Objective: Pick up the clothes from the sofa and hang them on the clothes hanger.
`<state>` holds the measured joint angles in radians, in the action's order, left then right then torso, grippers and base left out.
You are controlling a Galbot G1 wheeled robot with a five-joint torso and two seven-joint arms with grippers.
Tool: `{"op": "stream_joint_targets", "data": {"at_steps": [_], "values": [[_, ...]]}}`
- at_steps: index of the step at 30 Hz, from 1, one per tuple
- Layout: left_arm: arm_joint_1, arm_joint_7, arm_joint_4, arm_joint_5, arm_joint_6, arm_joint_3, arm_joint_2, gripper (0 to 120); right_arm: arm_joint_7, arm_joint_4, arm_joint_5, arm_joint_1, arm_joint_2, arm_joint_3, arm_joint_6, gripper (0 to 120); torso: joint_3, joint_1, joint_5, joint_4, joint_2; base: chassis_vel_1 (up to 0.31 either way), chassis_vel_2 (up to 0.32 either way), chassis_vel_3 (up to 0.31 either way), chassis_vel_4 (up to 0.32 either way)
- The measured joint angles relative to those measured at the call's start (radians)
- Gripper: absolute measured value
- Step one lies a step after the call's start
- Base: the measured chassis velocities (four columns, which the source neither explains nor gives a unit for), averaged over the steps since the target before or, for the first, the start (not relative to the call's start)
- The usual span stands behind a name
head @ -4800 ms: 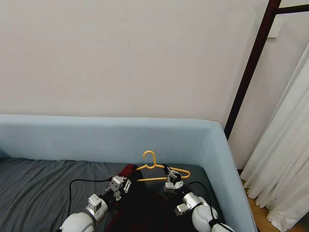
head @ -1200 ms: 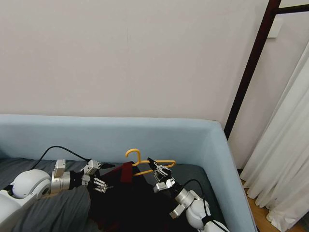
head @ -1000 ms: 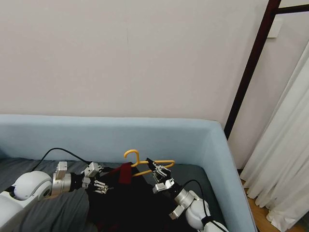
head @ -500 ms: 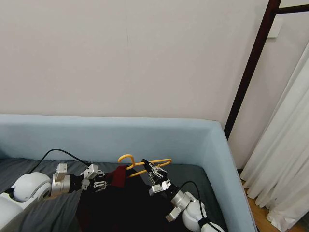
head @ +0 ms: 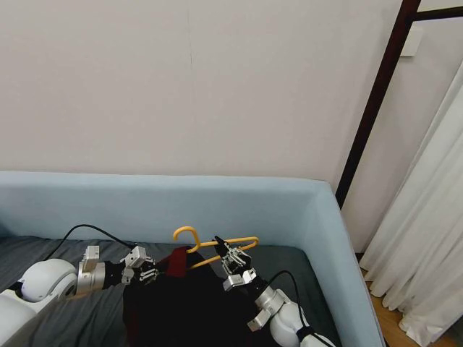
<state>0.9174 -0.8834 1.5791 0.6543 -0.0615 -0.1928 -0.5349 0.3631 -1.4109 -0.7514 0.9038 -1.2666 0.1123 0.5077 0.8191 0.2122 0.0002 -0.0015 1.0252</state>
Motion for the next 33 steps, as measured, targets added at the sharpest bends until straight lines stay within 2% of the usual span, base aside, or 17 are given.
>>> {"op": "stream_joint_targets", "data": {"at_steps": [1,2,3,5,6,9,11,12,13,17,18,21,22,23,25,27,33], "values": [[0.0,0.0,-0.012,-0.013,0.006,0.0,-0.004,2,-0.08,-0.003,0.121,0.005,0.016,0.022,0.021,36,0.0,0.0,-0.0002,-0.0003,0.0,0.0,0.0,0.0,0.0],[0.0,0.0,-0.012,-0.013,0.006,0.0,-0.004,2,-0.08,-0.003,0.121,0.005,0.016,0.022,0.021,36,0.0,0.0,-0.0002,-0.0003,0.0,0.0,0.0,0.0,0.0],[0.0,-0.001,-0.02,-0.02,0.01,-0.001,-0.006,2,-0.127,-0.005,0.191,0.008,0.024,0.036,0.031,39,0.0,0.0,-0.0003,-0.0002,0.0,0.0,0.0,0.0,0.0],[-0.002,-0.006,-0.057,-0.053,0.023,-0.001,-0.019,2,-0.295,-0.004,0.512,0.022,0.057,0.093,0.051,51,0.0,0.0,0.0,0.0004,0.0,0.0,0.0,0.0,0.0],[-0.002,-0.006,-0.057,-0.053,0.023,-0.001,-0.019,2,-0.295,-0.004,0.512,0.022,0.057,0.093,0.051,51,0.0,0.0,0.0,0.0004,0.0,0.0,0.0,0.0,0.0],[-0.017,-0.024,-0.105,-0.098,0.038,0.013,-0.036,2,-0.348,0.006,0.786,0.031,0.086,0.12,-0.011,64,0.0,0.0,-0.0002,0.0,0.0,0.0,0.0,0.0,0.0],[-0.028,-0.039,-0.143,-0.136,0.053,0.02,-0.048,2,-0.349,0.008,0.961,0.03,0.109,0.123,-0.143,74,0.0,0.0,0.0,-0.0001,0.0,0.0,0.0,0.0,0.0],[-0.028,-0.039,-0.143,-0.136,0.053,0.02,-0.048,2,-0.349,0.008,0.961,0.03,0.109,0.123,-0.143,74,0.0,0.0,0.0,-0.0001,0.0,0.0,0.0,0.0,0.0],[-0.03,-0.046,-0.157,-0.149,0.059,0.021,-0.052,2,-0.346,0.008,1.013,0.028,0.115,0.125,-0.19,77,0.0,0.0,-0.0001,-0.0001,0.0,0.0,0.0,0.0,0.0],[-0.033,-0.07,-0.203,-0.19,0.086,0.019,-0.064,2,-0.312,0.0,1.281,0.0,0.134,0.117,-0.468,95,0.0,0.0,-0.0002,0.0001,0.0,0.0,0.0,0.0,0.0],[-0.033,-0.07,-0.203,-0.19,0.086,0.019,-0.064,2,-0.312,0.0,1.281,0.0,0.134,0.117,-0.468,95,0.0,0.0,-0.0002,0.0001,0.0,0.0,0.0,0.0,0.0],[-0.029,-0.085,-0.214,-0.21,0.109,0.012,-0.065,2,-0.293,-0.003,1.413,-0.021,0.134,0.092,-0.652,100,0.0,0.0,-0.0001,0.0001,0.0,0.0,0.0,0.0,0.0],[-0.025,-0.091,-0.217,-0.218,0.12,0.008,-0.066,2,-0.268,-0.005,1.479,-0.032,0.131,0.077,-0.748,100,0.0,0.0,-0.0002,0.0001,0.0,0.0,0.0,0.0,0.0],[-0.025,-0.091,-0.217,-0.218,0.12,0.008,-0.066,2,-0.268,-0.005,1.479,-0.032,0.131,0.077,-0.748,100,0.0,0.0,-0.0002,0.0001,0.0,0.0,0.0,0.0,0.0],[-0.019,-0.1,-0.227,-0.238,0.142,0.002,-0.076,2,-0.197,-0.013,1.624,-0.052,0.118,0.043,-0.928,100,0.0,0.0,-0.0001,0.0002,0.0,0.0,0.0,0.0,0.0],[-0.018,-0.104,-0.236,-0.257,0.159,0.002,-0.088,2,-0.148,-0.009,1.713,-0.065,0.104,0.013,-1.016,100,0.0,0.0,-0.0002,0.0002,0.0,0.0,0.0,0.0,0.0],[-0.018,-0.107,-0.241,-0.275,0.175,0.004,-0.106,2,-0.108,0.011,1.772,-0.076,0.089,-0.022,-1.113,100,0.0,0.0,-0.0002,0.0,0.0,0.0,0.0,0.0,0.0]]}}
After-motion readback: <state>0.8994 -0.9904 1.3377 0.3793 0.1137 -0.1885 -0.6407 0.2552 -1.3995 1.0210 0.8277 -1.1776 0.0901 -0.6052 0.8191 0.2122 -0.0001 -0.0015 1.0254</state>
